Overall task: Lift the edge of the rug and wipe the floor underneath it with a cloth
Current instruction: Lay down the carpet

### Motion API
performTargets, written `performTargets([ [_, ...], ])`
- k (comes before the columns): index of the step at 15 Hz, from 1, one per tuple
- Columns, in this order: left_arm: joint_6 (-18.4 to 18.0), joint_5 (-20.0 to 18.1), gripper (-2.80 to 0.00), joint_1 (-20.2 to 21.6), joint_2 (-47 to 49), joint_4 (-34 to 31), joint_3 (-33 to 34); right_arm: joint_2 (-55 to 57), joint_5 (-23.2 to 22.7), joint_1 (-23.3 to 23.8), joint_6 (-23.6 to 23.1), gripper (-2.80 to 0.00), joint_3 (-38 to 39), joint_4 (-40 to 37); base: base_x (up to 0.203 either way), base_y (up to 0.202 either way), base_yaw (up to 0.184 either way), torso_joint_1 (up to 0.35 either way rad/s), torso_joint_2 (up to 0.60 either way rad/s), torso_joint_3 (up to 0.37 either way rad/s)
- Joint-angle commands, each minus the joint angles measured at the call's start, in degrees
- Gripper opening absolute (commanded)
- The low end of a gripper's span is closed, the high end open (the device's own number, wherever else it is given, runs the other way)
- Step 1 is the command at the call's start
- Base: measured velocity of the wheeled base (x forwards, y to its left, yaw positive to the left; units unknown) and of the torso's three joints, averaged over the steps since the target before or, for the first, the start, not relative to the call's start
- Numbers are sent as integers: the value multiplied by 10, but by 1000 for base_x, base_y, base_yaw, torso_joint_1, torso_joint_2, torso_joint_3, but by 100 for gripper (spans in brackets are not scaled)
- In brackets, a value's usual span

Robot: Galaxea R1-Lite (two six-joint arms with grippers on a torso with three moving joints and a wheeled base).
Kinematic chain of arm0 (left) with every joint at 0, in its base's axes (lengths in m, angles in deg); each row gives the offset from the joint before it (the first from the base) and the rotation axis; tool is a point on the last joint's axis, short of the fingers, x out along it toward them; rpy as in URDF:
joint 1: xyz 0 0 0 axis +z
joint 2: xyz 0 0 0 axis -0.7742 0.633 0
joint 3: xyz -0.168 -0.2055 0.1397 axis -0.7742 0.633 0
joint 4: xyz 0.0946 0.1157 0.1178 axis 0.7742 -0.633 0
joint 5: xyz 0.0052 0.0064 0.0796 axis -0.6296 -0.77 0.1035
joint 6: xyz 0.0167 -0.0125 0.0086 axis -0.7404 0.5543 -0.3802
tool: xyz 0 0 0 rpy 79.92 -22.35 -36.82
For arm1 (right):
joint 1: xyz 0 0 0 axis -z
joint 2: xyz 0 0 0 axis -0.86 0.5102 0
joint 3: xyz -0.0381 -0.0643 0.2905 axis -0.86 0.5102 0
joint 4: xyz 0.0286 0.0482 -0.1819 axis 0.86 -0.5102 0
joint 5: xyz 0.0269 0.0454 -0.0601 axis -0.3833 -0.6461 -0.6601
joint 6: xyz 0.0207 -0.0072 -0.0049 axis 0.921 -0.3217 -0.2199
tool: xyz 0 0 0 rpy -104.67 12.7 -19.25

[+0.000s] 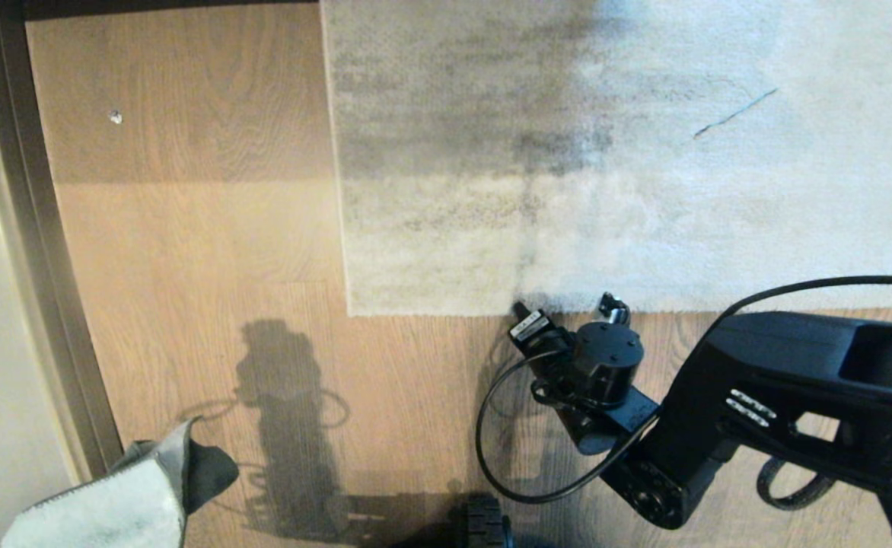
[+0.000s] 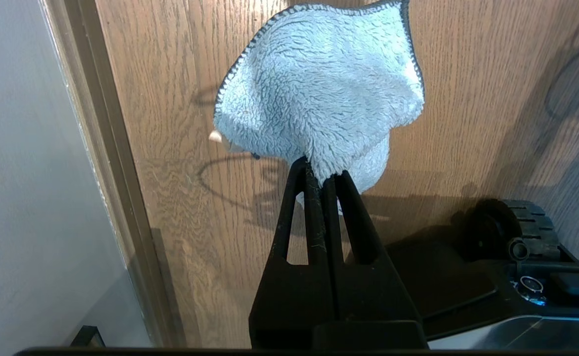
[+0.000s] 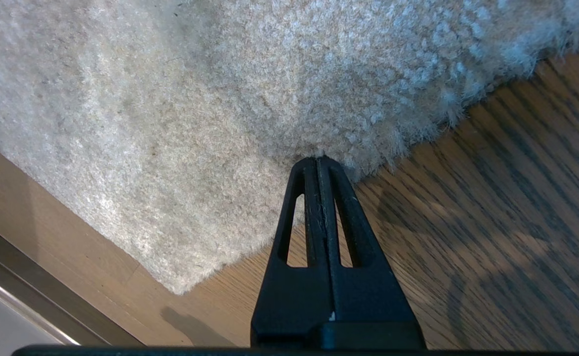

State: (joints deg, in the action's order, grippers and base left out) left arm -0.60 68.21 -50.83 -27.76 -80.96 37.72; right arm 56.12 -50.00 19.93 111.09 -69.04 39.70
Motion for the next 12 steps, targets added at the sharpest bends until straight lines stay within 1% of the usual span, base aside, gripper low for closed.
performTargets([
  [1, 1, 0, -280, 0, 0, -1, 0, -2, 1, -1, 3, -280, 3, 27, 0, 0, 0, 0, 0, 0],
  [7, 0, 0, -280, 0, 0, -1, 0, -32, 2, -1, 0, -280, 11, 27, 0, 0, 0, 0, 0, 0],
  [9, 0, 0, -280, 0, 0, -1, 0, -45, 0, -1, -12, -280, 32, 27, 0, 0, 0, 0, 0, 0],
  [12, 0, 0, -280, 0, 0, -1, 0, -80, -2, 0, -13, -280, 65, 27, 0, 0, 0, 0, 0, 0],
])
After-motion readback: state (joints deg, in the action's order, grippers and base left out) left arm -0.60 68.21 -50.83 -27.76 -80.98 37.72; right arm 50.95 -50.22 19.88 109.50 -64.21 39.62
